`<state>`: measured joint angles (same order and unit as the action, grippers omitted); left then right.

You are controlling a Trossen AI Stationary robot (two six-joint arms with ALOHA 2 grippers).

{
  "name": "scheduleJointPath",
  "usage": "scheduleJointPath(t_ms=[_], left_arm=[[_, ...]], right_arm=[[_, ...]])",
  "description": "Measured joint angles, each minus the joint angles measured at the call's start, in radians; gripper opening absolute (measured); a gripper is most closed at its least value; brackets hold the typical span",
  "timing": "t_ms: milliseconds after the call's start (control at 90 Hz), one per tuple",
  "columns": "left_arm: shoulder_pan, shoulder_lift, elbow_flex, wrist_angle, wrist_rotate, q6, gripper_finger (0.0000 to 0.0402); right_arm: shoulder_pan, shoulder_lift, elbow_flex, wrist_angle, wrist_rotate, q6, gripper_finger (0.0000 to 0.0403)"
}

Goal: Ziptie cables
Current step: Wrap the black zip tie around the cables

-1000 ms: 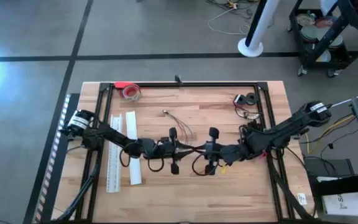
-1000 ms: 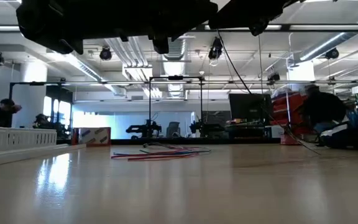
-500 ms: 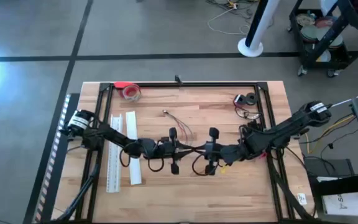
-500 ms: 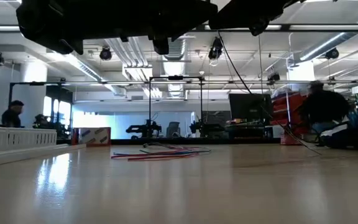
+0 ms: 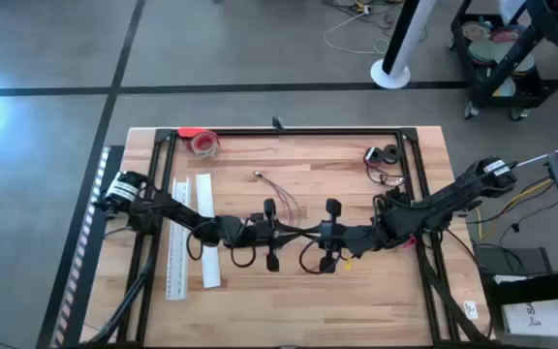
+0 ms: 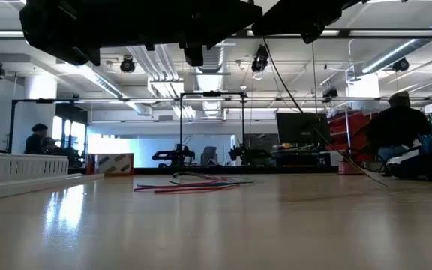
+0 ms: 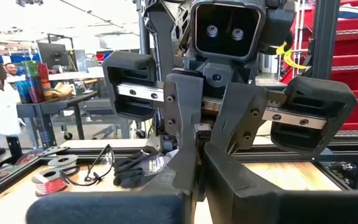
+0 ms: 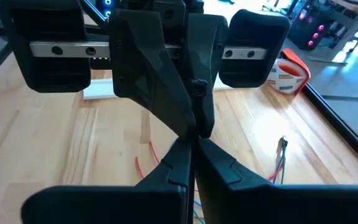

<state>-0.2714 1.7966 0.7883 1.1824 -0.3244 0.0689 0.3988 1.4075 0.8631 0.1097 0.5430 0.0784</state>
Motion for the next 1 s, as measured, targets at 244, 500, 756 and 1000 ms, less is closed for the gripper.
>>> scheduleJointPath(t_ms=[244, 500, 756, 1000], left_arm=[[0.000, 0.000, 0.000, -0.001, -0.003, 0.000, 0.0001], [0.000, 0.000, 0.000, -0.007, -0.003, 0.000, 0.0001], [0.000, 0.001, 0.000, -0.021, 0.028, 0.000, 0.0000], [0.000, 0.001, 0.000, -0.060, 0.055, 0.020, 0.0000]], right_arm=[[0.000, 0.000, 0.000, 0.000, 0.000, 0.000, 0.0000], [0.001, 0.001, 0.000, 0.000, 0.001, 0.008, 0.0045], [0.002, -0.016, 0.000, -0.055, -0.080, 0.012, 0.0119], [0.008, -0.085, 0.000, -0.179, -0.106, 0.043, 0.0141]])
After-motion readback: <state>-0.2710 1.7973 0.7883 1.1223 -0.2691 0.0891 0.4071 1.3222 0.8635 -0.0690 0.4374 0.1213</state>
